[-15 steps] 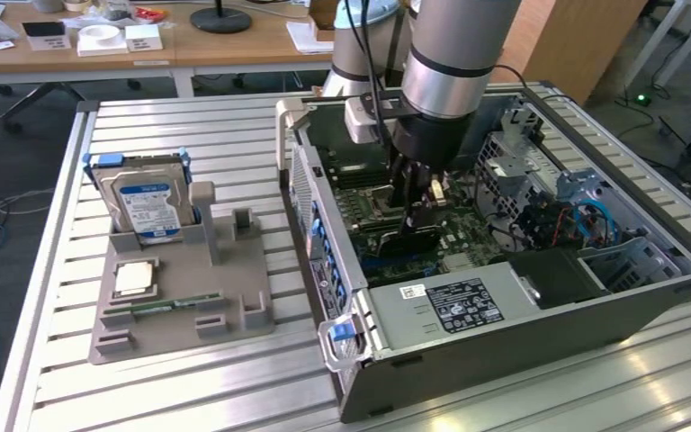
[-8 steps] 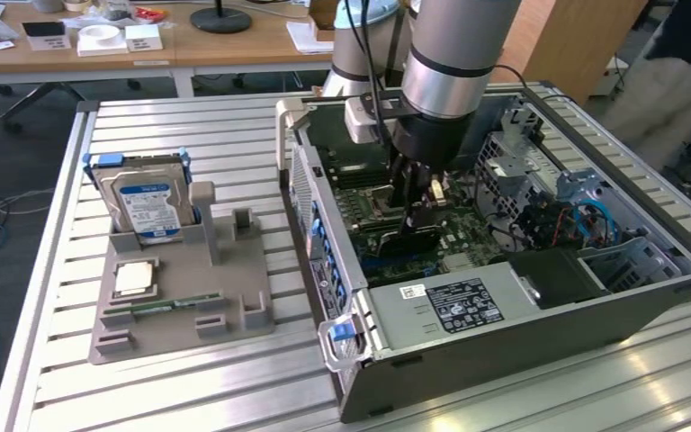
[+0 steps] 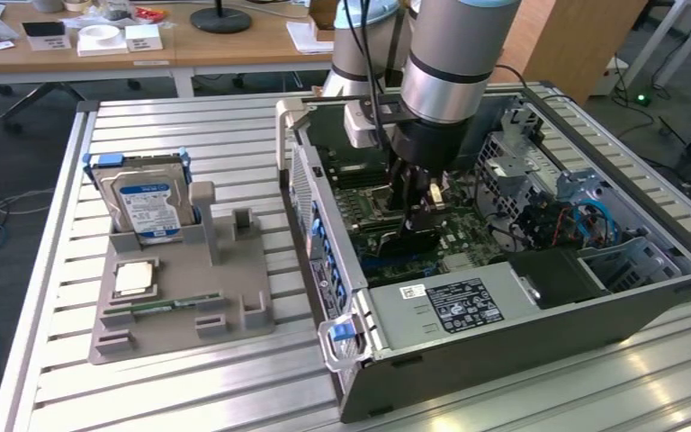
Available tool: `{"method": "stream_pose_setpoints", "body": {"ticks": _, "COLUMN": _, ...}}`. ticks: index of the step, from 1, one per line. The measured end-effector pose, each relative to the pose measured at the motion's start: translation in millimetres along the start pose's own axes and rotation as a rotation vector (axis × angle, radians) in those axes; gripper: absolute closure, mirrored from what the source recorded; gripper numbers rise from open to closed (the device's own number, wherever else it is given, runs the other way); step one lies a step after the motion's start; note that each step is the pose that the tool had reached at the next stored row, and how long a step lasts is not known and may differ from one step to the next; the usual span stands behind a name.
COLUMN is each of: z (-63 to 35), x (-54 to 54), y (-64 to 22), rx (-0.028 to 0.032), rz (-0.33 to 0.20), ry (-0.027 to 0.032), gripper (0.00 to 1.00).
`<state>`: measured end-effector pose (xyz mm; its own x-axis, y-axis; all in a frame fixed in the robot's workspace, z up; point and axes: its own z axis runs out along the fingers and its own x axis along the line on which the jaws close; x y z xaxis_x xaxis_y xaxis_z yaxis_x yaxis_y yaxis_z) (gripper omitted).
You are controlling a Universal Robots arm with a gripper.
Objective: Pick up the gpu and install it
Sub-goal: 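Insert the gpu into the slot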
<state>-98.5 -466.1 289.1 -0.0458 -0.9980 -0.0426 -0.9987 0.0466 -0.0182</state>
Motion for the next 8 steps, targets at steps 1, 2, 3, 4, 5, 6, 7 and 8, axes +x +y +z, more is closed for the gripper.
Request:
{"method": "stream_pose_setpoints", "body": {"ticks": 1, "z": 0.0, "x": 0.0, "y": 0.0, "rx": 0.0000, "rz": 0.000, "ry": 0.0001, "gripper": 0.50}}
{"method": "stream_pose_setpoints", "body": {"ticks": 2, "z": 0.0, "x": 0.0, "y": 0.0, "rx": 0.0000, "rz": 0.000, "ry": 0.0000, "gripper": 0.50}}
{"method": "stream_pose_setpoints", "body": {"ticks": 3, "z": 0.0, "x": 0.0, "y": 0.0, "rx": 0.0001, "rz": 0.000, "ry": 0.0000, "gripper": 0.50}}
{"method": "stream_pose_setpoints", "body": {"ticks": 4, "z": 0.1, "x": 0.0, "y": 0.0, "rx": 0.0000, "rz": 0.000, "ry": 0.0000, "gripper": 0.50}}
{"method": "stream_pose_setpoints", "body": {"ticks": 5, "z": 0.8, "x": 0.0, "y": 0.0, "rx": 0.0002, "rz": 0.000, "ry": -0.0005, "gripper": 0.50}}
{"method": "stream_pose_setpoints", "body": {"ticks": 6, "z": 1.6, "x": 0.0, "y": 0.0, "rx": 0.0001, "rz": 0.000, "ry": -0.0003, "gripper": 0.50}}
{"method": "stream_pose_setpoints", "body": {"ticks": 7, "z": 2.4, "x": 0.1, "y": 0.0, "rx": 0.0000, "rz": 0.000, "ry": 0.0000, "gripper": 0.50}}
{"method": "stream_pose_setpoints", "body": {"ticks": 8, "z": 2.8, "x": 0.1, "y": 0.0, "rx": 0.0000, "rz": 0.000, "ry": 0.0000, "gripper": 0.50}}
